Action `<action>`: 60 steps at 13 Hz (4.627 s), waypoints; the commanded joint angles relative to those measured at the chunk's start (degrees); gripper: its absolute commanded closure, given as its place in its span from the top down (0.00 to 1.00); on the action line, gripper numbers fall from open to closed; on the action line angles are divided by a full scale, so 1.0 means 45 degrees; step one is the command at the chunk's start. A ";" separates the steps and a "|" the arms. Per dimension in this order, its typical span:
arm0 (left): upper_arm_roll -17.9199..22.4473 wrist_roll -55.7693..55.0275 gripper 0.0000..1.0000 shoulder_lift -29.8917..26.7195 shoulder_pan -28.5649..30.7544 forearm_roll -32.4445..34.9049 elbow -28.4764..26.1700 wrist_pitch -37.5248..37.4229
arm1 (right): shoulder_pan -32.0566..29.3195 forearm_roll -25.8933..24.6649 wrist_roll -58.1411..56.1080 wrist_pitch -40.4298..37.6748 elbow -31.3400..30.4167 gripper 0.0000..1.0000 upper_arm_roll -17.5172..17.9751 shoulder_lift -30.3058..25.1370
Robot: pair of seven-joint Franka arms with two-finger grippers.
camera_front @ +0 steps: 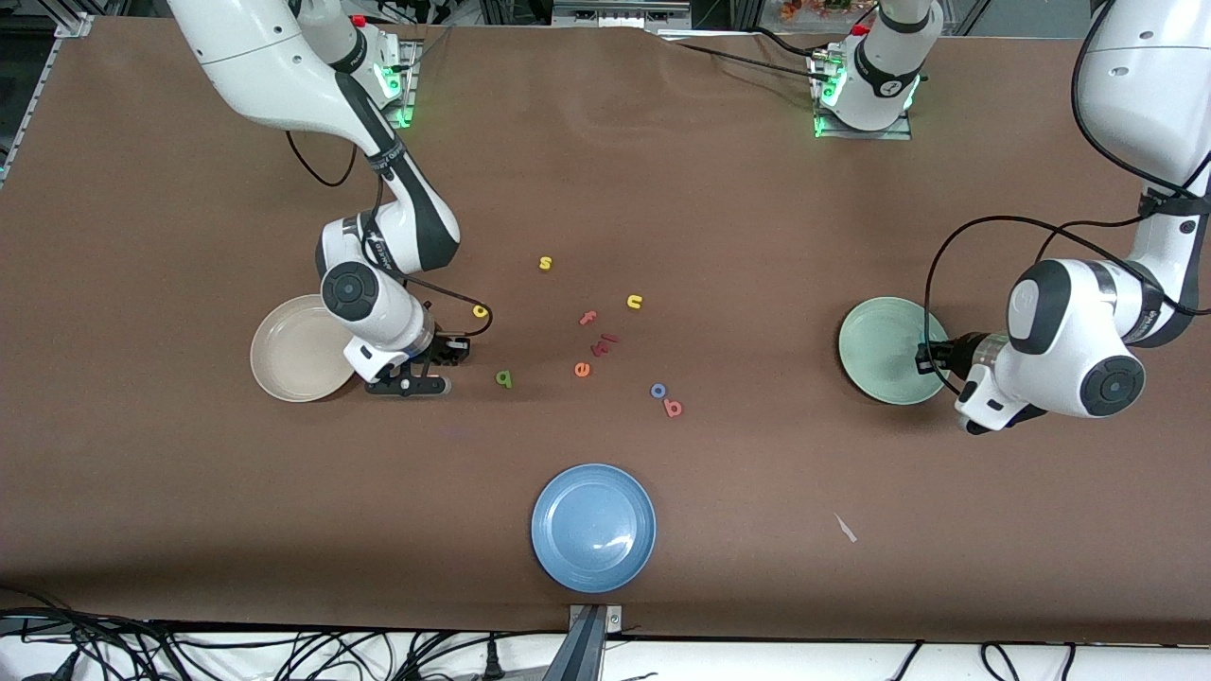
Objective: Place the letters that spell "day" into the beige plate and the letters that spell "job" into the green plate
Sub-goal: 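Drop y on the beige plate while the left gripper drops j on green, then reach the right gripper to the green b while the left gripper reaches the blue o, then grasp the green b with the right gripper while the left gripper grasps the blue o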
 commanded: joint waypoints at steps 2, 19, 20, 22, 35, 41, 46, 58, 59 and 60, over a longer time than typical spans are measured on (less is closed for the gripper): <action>-0.0114 0.0305 0.00 0.0473 0.0233 0.1128 -0.0529 0.0881 | -0.0107 -0.0018 -0.1308 -0.2238 0.0293 0.06 -0.0911 -0.1082; -0.3220 -1.1464 1.00 0.1213 -0.2985 -0.0156 0.2010 0.3431 | -0.0478 0.0197 -0.5474 -0.1853 -0.1896 0.87 -0.3434 -0.2218; -0.3104 -1.2091 1.00 0.1429 -0.3415 -0.0156 0.2030 0.4213 | -0.0478 0.0197 -0.5474 -0.1892 -0.1857 1.00 -0.3434 -0.2237; -0.2520 -1.3458 1.00 0.1956 -0.4487 -0.0175 0.2612 0.4903 | -0.0420 0.0216 -0.5241 -0.1990 -0.1701 1.00 -0.3357 -0.2237; 0.0530 -1.5320 0.70 0.4810 -0.8653 -0.0195 0.5623 0.4904 | 0.1238 0.1114 -0.1373 -0.2048 0.0952 1.00 -0.1442 -0.0853; 0.0530 -1.5359 0.58 0.4986 -0.8907 -0.0234 0.5916 0.4963 | 0.2274 0.1193 -0.0474 -0.2029 0.3023 1.00 -0.1442 0.1002; 0.0550 -1.5242 0.51 0.5044 -0.8809 -0.0195 0.5897 0.4963 | 0.2587 0.1174 -0.0046 -0.1951 0.4373 1.00 -0.1442 0.2411; 0.0648 -1.4621 0.01 0.4268 -0.8519 -0.0097 0.5897 0.4167 | 0.2823 0.1115 -0.0142 -0.1482 0.4862 0.78 -0.1442 0.3193; 0.0570 -1.4230 0.01 0.3742 -0.8246 -0.0117 0.5858 0.3273 | 0.2842 0.1134 -0.0142 -0.1482 0.4862 0.71 -0.1442 0.3193; 0.0511 -1.3550 0.01 0.3214 -0.7895 -0.0175 0.5800 0.2084 | 0.2823 0.1134 -0.0104 -0.1482 0.4862 0.64 -0.1442 0.3173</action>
